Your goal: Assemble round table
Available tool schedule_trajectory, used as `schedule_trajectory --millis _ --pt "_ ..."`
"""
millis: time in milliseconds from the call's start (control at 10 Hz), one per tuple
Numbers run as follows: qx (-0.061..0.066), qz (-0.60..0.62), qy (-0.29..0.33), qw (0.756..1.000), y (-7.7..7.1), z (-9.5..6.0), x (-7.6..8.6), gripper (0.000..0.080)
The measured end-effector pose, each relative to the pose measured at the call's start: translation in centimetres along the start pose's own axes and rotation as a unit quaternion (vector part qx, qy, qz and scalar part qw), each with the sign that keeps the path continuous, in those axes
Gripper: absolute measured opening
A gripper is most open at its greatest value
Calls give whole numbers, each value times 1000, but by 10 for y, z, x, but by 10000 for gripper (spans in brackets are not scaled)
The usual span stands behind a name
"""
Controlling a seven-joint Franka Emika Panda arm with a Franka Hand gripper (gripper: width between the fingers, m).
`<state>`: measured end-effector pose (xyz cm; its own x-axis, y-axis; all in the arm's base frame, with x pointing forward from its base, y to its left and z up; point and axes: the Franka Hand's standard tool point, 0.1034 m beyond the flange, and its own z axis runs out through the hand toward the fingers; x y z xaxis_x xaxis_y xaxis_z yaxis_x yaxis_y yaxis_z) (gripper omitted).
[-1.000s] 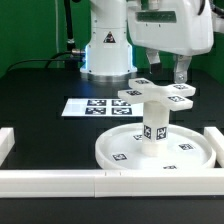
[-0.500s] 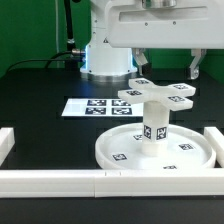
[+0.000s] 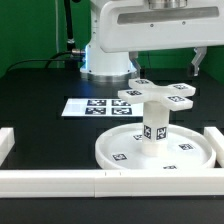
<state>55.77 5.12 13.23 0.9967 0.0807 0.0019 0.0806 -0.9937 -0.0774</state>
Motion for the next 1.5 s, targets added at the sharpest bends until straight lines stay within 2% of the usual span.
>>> schedule_trajectory --millis 100,500,800,900,1100,1300,1500 --pt "1 -60 -2 998 2 1 0 649" --pt "-1 -174 -3 985 6 1 -1 649" --pt "-26 -336 -14 941 10 3 4 649" --pt "-25 -363 -15 931 11 4 6 649" --pt "-22 -450 -23 892 18 9 6 649" --pt "-24 -506 -33 862 20 16 5 649" --pt "-28 -515 -35 856 17 19 7 649"
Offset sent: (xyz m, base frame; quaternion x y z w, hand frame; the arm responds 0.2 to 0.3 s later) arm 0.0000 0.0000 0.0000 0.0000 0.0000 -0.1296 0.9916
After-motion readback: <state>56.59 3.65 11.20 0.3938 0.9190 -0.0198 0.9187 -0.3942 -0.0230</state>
